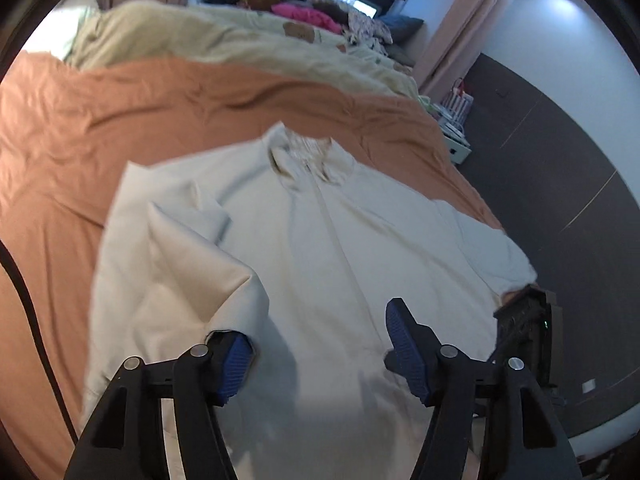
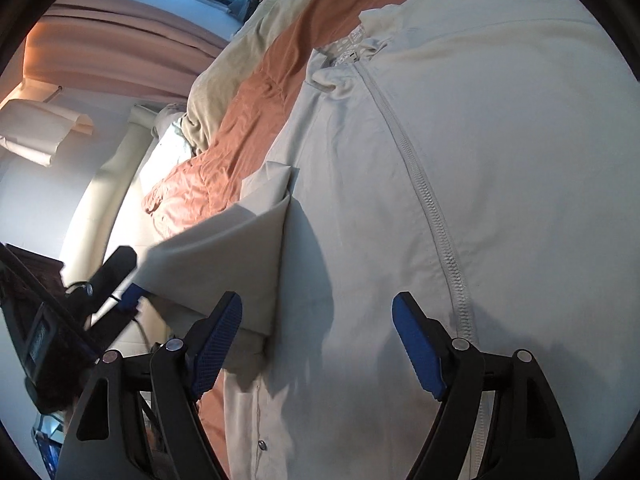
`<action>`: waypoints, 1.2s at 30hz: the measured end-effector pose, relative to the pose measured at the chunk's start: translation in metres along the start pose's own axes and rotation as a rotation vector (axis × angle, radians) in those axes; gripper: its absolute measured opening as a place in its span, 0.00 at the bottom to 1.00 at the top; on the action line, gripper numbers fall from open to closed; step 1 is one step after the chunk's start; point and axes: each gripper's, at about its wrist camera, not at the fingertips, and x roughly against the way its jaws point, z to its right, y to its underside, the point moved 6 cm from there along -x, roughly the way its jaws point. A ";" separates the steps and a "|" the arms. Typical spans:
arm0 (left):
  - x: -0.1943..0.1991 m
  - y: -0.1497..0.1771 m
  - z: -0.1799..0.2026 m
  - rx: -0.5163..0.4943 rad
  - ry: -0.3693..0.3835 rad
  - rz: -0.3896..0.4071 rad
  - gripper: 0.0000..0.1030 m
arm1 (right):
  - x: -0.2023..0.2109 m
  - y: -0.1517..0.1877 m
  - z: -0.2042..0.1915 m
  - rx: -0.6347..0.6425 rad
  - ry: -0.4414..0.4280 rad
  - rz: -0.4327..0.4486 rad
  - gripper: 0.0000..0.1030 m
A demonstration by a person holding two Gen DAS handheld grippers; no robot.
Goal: Fold large clothes
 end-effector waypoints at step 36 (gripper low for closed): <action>0.117 0.143 -0.142 0.389 -0.339 0.001 0.65 | -0.078 0.090 -0.104 0.803 0.316 -0.206 0.74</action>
